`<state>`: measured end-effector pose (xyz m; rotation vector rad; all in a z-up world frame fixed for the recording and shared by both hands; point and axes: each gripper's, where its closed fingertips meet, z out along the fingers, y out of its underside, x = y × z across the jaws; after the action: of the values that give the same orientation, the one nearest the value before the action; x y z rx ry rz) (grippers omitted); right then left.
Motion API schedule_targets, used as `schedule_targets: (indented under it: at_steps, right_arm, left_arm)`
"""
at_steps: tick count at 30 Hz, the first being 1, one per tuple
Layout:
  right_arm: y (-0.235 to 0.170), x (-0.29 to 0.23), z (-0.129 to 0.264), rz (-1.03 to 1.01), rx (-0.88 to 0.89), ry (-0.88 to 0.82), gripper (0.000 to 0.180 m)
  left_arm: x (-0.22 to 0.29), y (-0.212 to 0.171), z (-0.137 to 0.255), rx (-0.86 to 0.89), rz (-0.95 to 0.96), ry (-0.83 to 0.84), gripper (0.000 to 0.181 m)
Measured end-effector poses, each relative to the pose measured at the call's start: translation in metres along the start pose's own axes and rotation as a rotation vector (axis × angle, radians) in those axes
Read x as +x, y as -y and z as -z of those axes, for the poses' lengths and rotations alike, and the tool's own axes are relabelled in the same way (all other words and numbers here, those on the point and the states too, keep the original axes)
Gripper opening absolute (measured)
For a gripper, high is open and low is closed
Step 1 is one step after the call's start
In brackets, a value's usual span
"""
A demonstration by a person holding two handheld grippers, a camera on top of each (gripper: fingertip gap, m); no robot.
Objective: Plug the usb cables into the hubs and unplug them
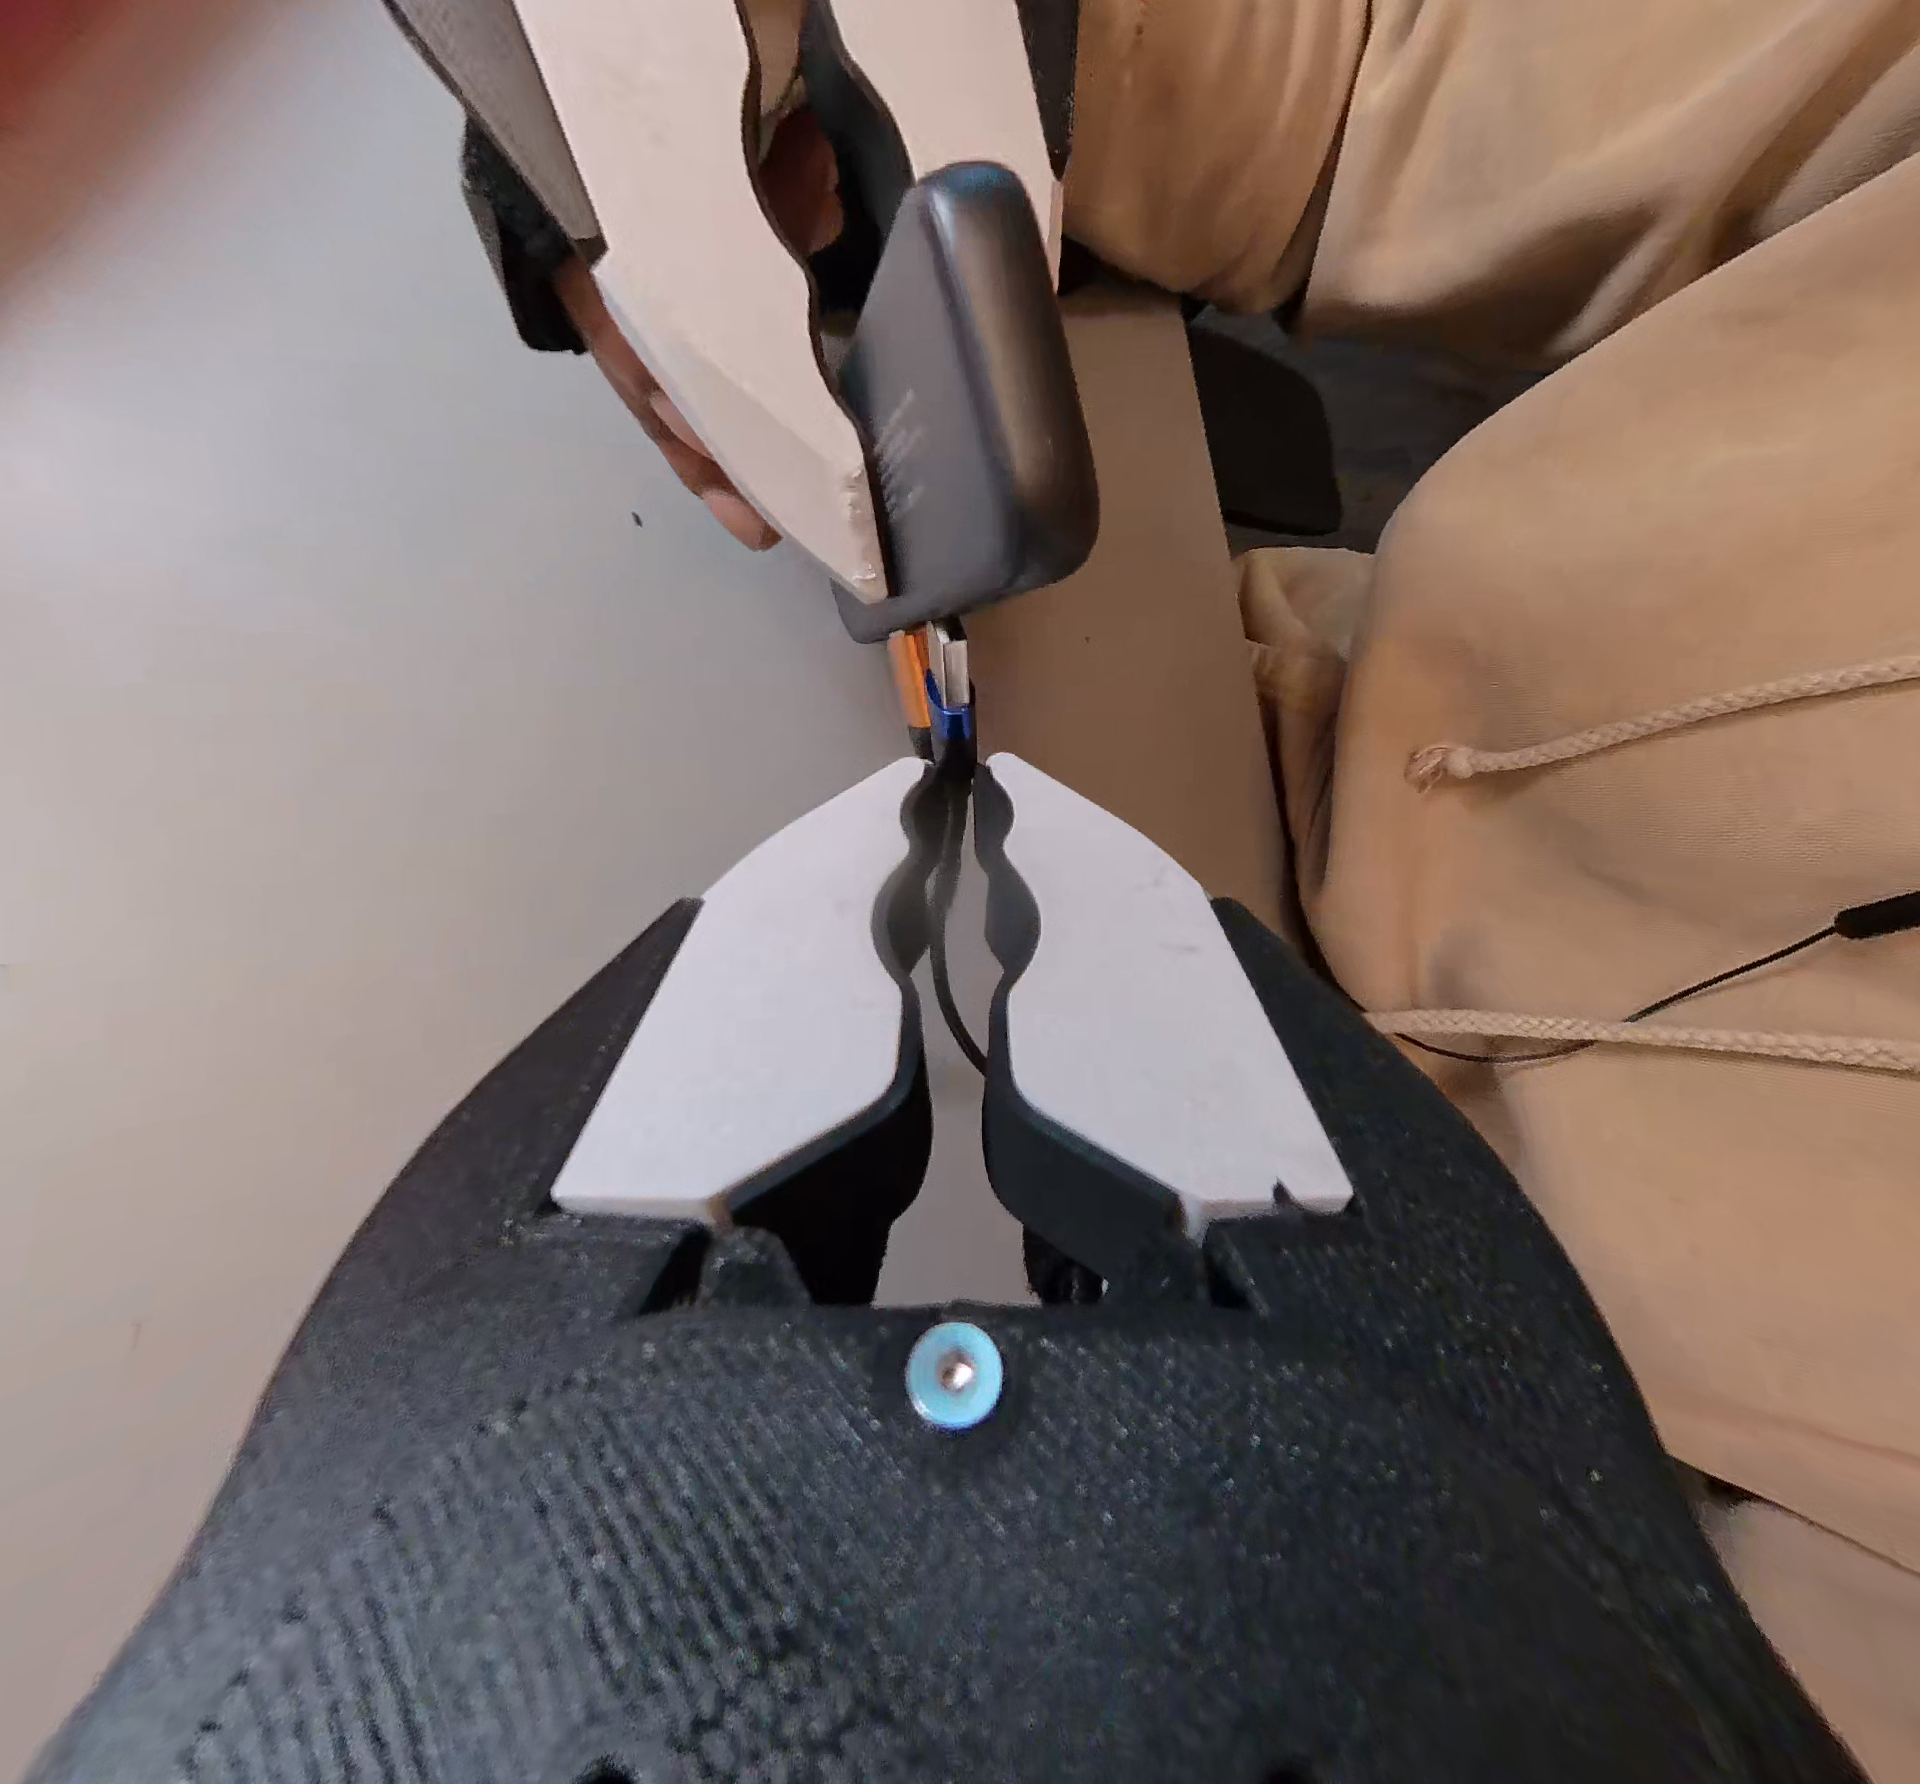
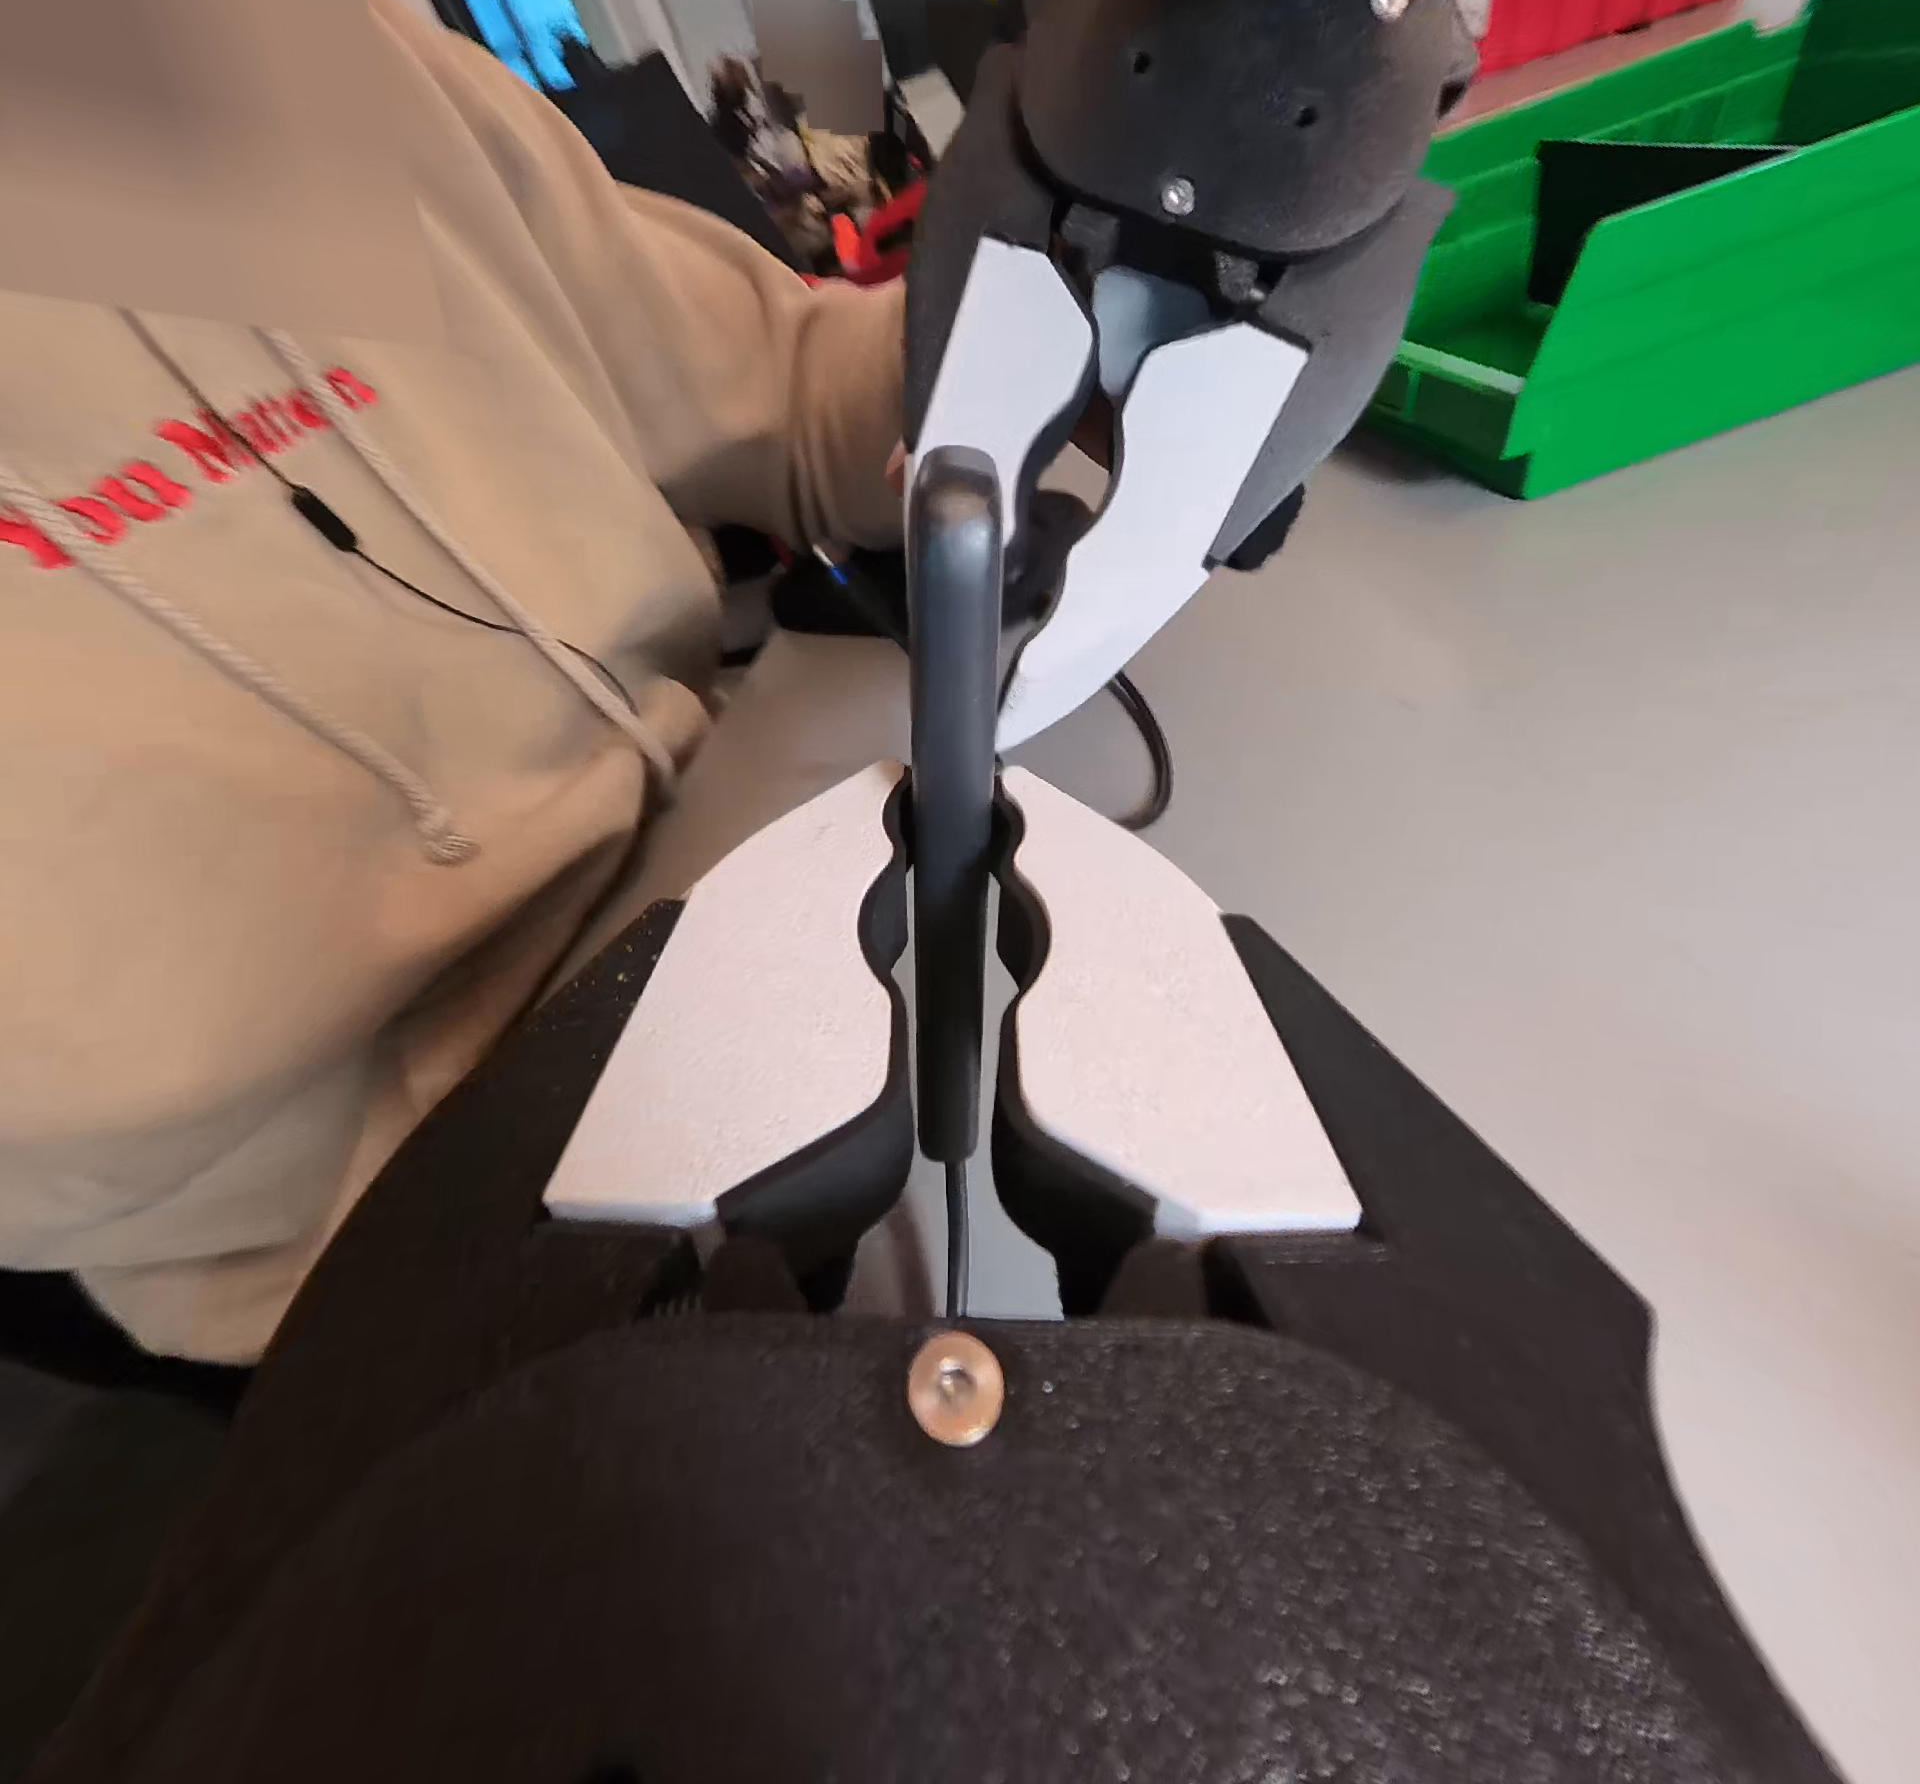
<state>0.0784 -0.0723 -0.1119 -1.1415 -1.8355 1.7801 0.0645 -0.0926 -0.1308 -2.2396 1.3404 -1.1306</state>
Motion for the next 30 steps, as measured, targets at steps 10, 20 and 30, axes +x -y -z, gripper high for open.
schedule_targets:
  at_steps: [10, 20, 30]
  right_arm:
    - [0.011, -0.008, 0.005, -0.101, 0.139, 0.153, 0.011]
    - [0.01, -0.013, 0.004, -0.128, 0.158, 0.231, 0.012]
    - [-0.003, -0.002, 0.001, -0.133, 0.041, 0.134, 0.012]
  left_arm:
    - [0.01, -0.003, -0.002, 0.01, 0.048, -0.102, 0.005]
    - [0.01, -0.007, -0.008, 0.008, 0.08, -0.158, 0.005]
    - [-0.009, -0.024, -0.016, -0.062, 0.101, -0.086, 0.005]
